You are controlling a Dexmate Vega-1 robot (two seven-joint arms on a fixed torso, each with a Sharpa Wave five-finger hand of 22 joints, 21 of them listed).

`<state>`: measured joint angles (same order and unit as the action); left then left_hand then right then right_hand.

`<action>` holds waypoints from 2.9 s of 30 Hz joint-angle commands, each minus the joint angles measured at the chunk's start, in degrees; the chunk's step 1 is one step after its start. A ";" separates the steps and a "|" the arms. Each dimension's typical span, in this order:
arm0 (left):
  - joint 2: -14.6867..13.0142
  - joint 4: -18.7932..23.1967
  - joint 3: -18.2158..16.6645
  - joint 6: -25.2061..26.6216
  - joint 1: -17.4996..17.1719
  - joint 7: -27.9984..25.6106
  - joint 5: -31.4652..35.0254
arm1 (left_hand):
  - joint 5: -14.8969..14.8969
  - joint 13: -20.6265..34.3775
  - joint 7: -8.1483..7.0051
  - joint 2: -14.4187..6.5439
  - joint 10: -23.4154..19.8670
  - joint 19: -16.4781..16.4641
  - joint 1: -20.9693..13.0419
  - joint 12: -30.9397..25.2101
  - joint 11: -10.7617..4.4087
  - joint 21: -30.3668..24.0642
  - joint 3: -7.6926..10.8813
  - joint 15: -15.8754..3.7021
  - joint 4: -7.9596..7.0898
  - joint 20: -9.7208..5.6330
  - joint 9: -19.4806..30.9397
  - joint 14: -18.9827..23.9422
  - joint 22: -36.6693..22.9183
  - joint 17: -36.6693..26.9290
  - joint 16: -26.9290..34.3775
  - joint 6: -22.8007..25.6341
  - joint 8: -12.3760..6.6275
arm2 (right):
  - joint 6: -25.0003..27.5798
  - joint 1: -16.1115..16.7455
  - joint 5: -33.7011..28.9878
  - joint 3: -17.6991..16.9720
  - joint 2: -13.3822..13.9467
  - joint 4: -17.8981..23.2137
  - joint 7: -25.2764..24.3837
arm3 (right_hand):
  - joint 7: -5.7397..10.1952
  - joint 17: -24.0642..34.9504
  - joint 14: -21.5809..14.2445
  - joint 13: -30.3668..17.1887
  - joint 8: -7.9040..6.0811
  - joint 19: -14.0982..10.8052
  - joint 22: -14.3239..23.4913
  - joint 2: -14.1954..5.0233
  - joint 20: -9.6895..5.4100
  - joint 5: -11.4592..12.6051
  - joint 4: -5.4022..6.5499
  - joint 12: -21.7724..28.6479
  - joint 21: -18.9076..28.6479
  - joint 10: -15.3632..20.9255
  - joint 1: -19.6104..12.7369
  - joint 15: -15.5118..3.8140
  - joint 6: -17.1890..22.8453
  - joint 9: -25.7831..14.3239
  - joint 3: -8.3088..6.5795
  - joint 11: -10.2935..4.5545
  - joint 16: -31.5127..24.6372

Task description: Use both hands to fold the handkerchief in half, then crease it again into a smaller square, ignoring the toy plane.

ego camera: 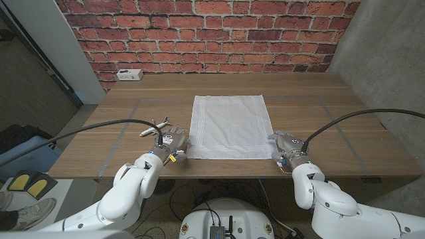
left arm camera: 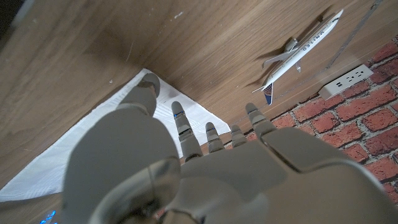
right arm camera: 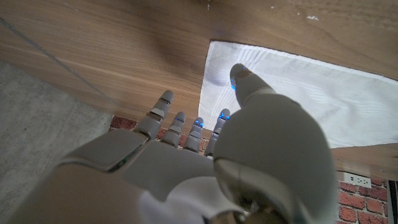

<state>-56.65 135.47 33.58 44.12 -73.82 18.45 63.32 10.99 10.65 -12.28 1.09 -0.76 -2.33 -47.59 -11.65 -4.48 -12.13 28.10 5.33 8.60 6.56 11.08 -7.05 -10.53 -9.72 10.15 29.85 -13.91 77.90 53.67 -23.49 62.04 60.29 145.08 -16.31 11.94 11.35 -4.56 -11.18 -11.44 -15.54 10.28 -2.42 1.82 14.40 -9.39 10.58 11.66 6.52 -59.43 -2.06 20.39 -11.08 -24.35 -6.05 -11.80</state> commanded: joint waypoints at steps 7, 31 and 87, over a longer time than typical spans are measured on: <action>1.44 -0.48 -0.91 -1.27 -0.42 1.00 1.27 | -0.81 0.21 0.12 -1.17 0.30 0.06 -0.01 -0.06 0.27 0.12 -0.28 0.36 -0.26 0.69 0.37 -0.24 -0.24 -0.13 0.19 -0.22 0.80 | 0.69 -1.69 3.51 1.33 -0.52 -2.32 0.34 | 0.23 0.08 0.13 -0.19 0.11 -0.11 0.08 -0.12 -0.29 -0.32 0.09 0.47 -0.05 -0.20 -1.23 -1.35 -0.35 -0.27 1.08 -0.01 0.07; 2.13 -0.07 -2.80 -1.38 -1.80 0.50 1.20 | -1.03 0.22 0.50 -2.69 0.33 0.09 0.21 -0.21 0.32 0.12 -2.48 0.38 -0.40 0.77 0.48 -0.29 -0.22 -0.11 0.21 0.13 1.87 | -10.93 6.15 7.55 -7.47 -2.34 -10.16 -7.56 | -0.72 0.46 -6.92 -0.13 -3.08 -4.90 0.18 -1.94 -0.64 -1.45 0.76 2.58 1.56 7.82 -4.12 -3.72 11.89 -0.33 4.55 -0.18 -2.94; 4.64 -3.84 0.55 -8.34 1.46 0.16 2.19 | -0.31 0.18 -0.24 -1.06 -0.92 -0.83 -2.64 -0.83 -0.88 -0.19 -6.64 -1.16 0.75 -0.02 0.31 0.88 -0.17 -0.12 0.58 1.81 1.32 | -30.51 18.64 -5.05 -22.00 -14.40 -21.24 -20.11 | -11.70 2.46 -17.24 -0.12 -8.88 -10.53 0.55 -5.77 -1.85 -2.76 1.34 4.29 3.03 24.50 -6.64 -8.15 39.32 -0.74 11.11 -1.65 -9.13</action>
<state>-53.48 133.64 33.38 38.78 -73.25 19.40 66.56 10.45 10.66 -12.78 0.12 -1.29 -2.87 -49.64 -12.11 -5.00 -12.13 21.31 4.19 9.10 6.65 11.19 -6.33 -10.52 -9.72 10.43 31.02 -12.32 49.62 70.76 -27.45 42.24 46.84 123.89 -35.95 0.50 13.73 -21.50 -11.21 -20.57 -25.61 10.54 -7.86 0.01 11.63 -8.06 14.86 14.42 30.52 -65.47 -2.36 59.56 -11.61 -13.68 -7.67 -20.62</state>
